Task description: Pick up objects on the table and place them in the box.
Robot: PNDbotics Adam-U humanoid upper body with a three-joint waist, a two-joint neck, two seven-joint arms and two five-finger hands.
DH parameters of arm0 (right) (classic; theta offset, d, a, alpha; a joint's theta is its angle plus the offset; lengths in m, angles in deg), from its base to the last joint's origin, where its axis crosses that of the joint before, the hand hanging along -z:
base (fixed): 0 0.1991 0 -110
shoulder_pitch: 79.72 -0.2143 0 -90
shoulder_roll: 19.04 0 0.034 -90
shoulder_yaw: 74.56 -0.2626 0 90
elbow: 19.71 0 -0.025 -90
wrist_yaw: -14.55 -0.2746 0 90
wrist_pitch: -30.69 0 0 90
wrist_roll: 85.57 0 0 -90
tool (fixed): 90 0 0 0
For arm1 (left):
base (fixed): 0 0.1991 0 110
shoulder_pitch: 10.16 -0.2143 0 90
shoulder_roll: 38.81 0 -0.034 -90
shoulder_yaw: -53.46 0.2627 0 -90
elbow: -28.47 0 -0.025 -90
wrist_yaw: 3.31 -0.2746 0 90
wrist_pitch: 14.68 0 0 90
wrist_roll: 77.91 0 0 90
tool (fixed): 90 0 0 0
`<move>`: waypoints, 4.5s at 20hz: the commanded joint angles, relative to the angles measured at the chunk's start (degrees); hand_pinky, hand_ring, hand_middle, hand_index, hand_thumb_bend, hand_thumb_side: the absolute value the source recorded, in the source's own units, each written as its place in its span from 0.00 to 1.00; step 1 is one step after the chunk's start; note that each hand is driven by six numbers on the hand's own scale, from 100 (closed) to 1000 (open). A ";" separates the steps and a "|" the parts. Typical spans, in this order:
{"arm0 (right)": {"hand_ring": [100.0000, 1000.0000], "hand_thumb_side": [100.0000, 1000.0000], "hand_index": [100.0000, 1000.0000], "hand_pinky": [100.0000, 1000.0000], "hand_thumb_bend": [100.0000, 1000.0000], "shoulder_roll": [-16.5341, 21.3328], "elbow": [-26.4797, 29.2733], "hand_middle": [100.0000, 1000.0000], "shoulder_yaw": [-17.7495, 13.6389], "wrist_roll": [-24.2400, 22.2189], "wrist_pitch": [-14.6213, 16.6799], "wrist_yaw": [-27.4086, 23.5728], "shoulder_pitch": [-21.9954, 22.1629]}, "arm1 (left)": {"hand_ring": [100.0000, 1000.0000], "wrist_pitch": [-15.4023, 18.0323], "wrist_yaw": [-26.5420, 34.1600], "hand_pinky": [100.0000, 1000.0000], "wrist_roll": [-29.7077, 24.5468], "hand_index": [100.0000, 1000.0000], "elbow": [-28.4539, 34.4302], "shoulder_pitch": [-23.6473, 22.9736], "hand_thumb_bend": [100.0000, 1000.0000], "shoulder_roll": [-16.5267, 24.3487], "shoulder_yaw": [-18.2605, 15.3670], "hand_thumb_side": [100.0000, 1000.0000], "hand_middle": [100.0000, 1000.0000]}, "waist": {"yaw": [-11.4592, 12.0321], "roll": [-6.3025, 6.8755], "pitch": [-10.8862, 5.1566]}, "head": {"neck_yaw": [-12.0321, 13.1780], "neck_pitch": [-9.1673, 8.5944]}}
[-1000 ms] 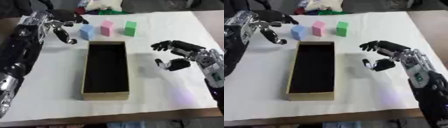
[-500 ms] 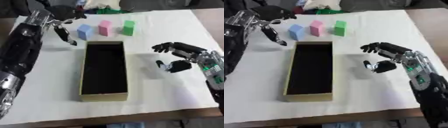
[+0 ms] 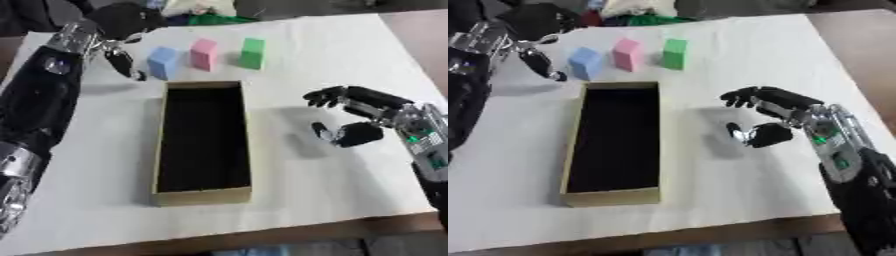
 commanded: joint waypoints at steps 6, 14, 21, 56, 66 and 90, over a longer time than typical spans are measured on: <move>0.82 0.47 0.97 0.78 0.00 0.76 0.89 0.80 -0.44 -0.17 -0.02 -1.09 -1.14 | 0.93 -0.42 -1.04 0.92 0.83 1.00 -0.33 1.66 0.59 1.37 -0.92 0.20 0.91 | -0.80 0.07 -0.05 | 0.01 -1.07; 0.82 0.47 0.97 0.78 0.00 0.92 1.04 0.80 -0.58 -0.22 -0.06 -1.70 -1.16 | 0.91 -1.01 -1.02 0.90 0.05 1.00 -0.68 1.46 0.53 1.30 -1.05 0.19 0.88 | -1.38 0.37 1.05 | -0.15 -1.61; 0.82 0.47 0.97 0.78 0.00 0.99 1.00 0.80 -0.74 -0.14 -0.13 -1.80 -1.31 | 0.72 -0.37 -0.10 0.78 -4.92 0.90 -1.97 1.19 0.33 1.30 -1.29 0.00 0.68 | -1.54 0.21 1.18 | -0.27 -1.82; 0.82 0.47 0.98 0.79 0.00 -0.02 0.36 0.81 -1.40 0.65 0.54 0.48 -0.03 | 0.58 14.84 32.70 0.72 -14.58 0.81 24.41 -6.50 0.15 6.78 13.49 0.00 0.51 | 2.97 -1.05 -4.20 | -1.56 0.22; 0.82 0.47 0.97 0.79 0.00 -0.07 0.25 0.81 -1.37 0.38 0.64 0.39 -0.12 | 0.60 17.96 37.12 0.73 -20.88 0.83 27.39 -7.98 0.15 6.06 19.36 0.03 0.54 | 2.95 -1.10 -4.11 | -1.89 0.04; 0.82 0.48 0.97 0.79 0.00 -0.07 -0.11 0.81 -1.45 0.01 0.76 0.46 -0.45 | 0.78 19.78 30.46 0.85 -17.55 0.94 28.78 -8.87 0.32 5.36 20.56 0.32 0.77 | 3.12 -1.37 -4.22 | -2.19 -0.02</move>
